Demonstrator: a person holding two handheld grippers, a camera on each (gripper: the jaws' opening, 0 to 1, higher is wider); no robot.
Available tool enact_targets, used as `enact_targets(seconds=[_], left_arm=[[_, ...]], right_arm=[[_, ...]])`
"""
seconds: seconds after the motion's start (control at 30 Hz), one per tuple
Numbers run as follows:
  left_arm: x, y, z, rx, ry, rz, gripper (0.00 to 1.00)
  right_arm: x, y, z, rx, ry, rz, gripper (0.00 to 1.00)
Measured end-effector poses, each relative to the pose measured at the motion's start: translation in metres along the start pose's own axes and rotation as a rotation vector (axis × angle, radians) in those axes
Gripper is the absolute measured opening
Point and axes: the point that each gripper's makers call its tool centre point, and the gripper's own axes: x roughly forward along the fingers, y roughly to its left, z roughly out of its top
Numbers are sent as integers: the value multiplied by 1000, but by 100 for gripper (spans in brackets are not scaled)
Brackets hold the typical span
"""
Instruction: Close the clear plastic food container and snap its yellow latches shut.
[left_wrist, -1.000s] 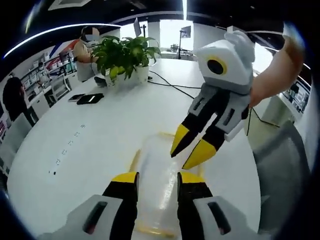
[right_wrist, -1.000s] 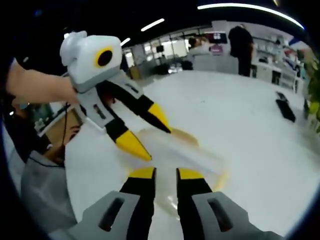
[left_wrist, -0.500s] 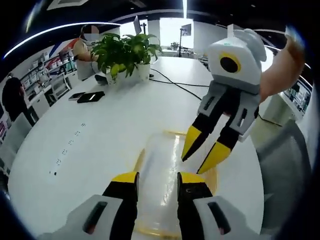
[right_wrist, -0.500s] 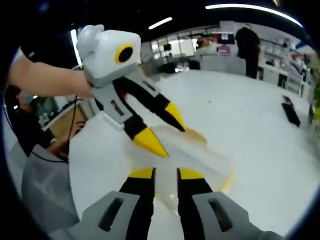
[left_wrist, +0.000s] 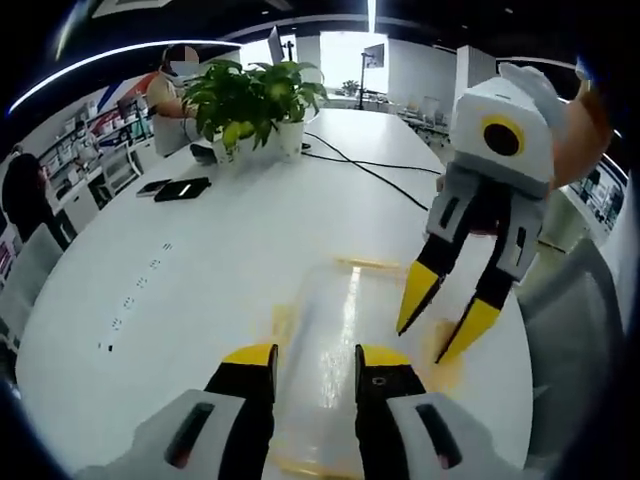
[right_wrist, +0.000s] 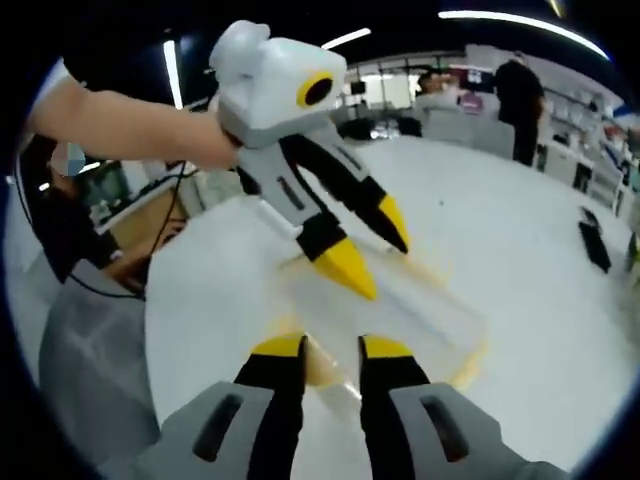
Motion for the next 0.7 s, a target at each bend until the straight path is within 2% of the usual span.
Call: enact_targets(seconds=[0.23,0.57,0.7], left_arm=[[5,3,0,6,22,-17,26],[11,6,1,18,63,-64,30],[12,6,2,25,77,-97,31]], right_arm=[[1,6,-6,-150,36,11,24],[5,6,-14,-526,126,-19,27],[7,4,-16,-639,144,-45,27]])
